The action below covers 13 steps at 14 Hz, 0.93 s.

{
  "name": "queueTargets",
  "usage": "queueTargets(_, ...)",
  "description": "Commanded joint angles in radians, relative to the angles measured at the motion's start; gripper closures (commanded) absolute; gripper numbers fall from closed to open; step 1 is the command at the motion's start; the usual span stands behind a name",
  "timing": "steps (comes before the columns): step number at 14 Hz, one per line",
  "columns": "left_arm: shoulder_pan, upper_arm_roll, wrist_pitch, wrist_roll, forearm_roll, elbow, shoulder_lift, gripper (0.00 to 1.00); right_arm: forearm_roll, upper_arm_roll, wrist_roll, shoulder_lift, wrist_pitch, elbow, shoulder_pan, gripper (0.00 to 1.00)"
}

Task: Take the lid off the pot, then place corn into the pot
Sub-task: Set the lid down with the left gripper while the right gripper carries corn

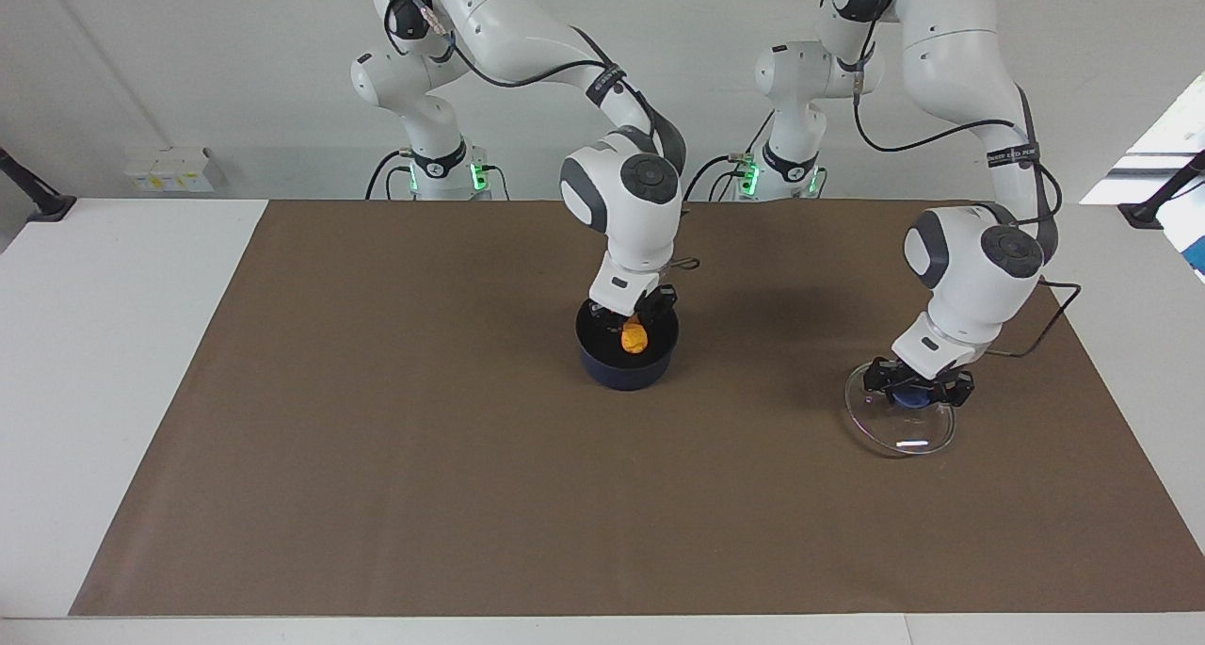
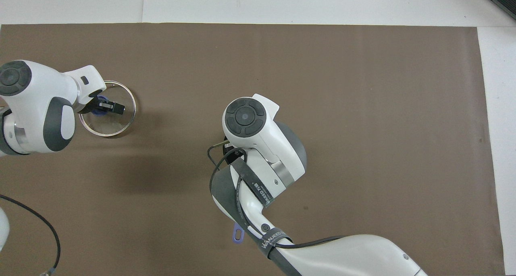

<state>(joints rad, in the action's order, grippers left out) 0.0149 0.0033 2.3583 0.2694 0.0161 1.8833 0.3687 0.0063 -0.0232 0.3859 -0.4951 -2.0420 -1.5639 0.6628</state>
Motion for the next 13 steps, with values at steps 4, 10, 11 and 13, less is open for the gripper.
queueTargets(4, 0.0, -0.008, 0.003, -0.01, -0.047, -0.03, 0.003, 0.0, -0.002, 0.006, -0.059, -0.013, -0.041, -0.031, -0.008, 1.0)
queueTargets(10, 0.026, -0.019, -0.164, -0.122, -0.047, -0.134, -0.019, 0.0, 0.006, 0.006, -0.082, -0.005, -0.08, -0.067, -0.017, 0.5)
queueTargets(11, 0.034, -0.019, -0.201, -0.151, -0.045, -0.156, -0.028, 0.0, 0.006, 0.005, -0.079, -0.005, -0.07, -0.062, -0.017, 0.13)
queueTargets(13, 0.037, -0.02, -0.286, -0.173, -0.044, -0.203, -0.046, 0.0, 0.004, 0.003, -0.061, 0.007, -0.055, -0.054, -0.015, 0.0)
